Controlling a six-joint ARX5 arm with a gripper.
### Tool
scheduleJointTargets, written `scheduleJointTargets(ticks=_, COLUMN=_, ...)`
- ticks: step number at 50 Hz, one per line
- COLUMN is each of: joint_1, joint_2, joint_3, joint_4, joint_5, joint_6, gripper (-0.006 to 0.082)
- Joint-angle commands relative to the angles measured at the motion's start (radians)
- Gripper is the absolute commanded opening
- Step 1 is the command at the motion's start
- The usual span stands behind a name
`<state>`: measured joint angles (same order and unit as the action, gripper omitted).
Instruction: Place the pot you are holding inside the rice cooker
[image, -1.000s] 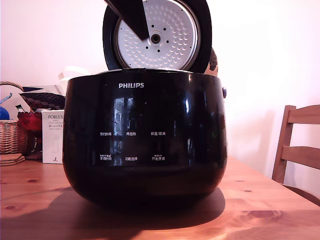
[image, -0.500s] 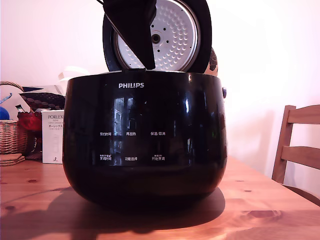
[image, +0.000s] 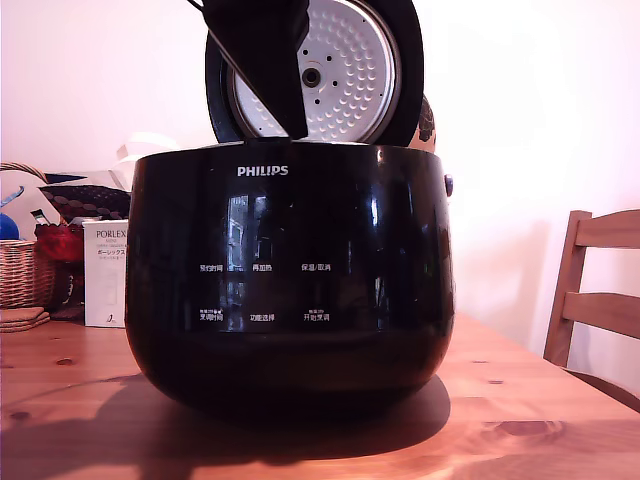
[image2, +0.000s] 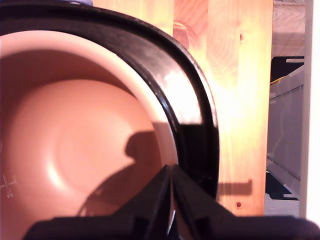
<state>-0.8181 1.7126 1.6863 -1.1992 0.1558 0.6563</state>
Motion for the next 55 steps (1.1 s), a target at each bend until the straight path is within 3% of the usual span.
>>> scheduleJointTargets(ticks=1, joint_1=0.010, joint_2=-0.001, joint_3=0.003, joint_4=0.018, joint_5=0.001, joint_6=-0.025, gripper=-0.0024)
scheduleJointTargets(ticks=10, joint_1=0.018, joint_2=-0.042, joint_3=0.003, joint_4=0.072, joint_5=0.002, joint_6=-0.058, gripper=-0.0024)
scheduleJointTargets(ticks=11, joint_1=0.021, joint_2=-0.048, joint_3=0.003, joint_4=0.075, joint_5=0.002, joint_6=-0.103, gripper=-0.0024)
scheduleJointTargets(ticks=27, joint_1=0.097, joint_2=-0.132, joint_3=0.003, joint_4=0.103, joint_5=0.001, joint_6=-0.249, gripper=-0.0024)
scheduleJointTargets(ticks=43, joint_1=0.235, joint_2=-0.206, joint_3=0.003, joint_4=0.134, joint_5=-0.009, joint_6=-0.364, gripper=-0.0024)
scheduleJointTargets(ticks=55, joint_1=0.331, joint_2=-0.244, joint_3=0.003, joint_4=0.127, joint_5=-0.087, joint_6=-0.412, gripper=-0.0024)
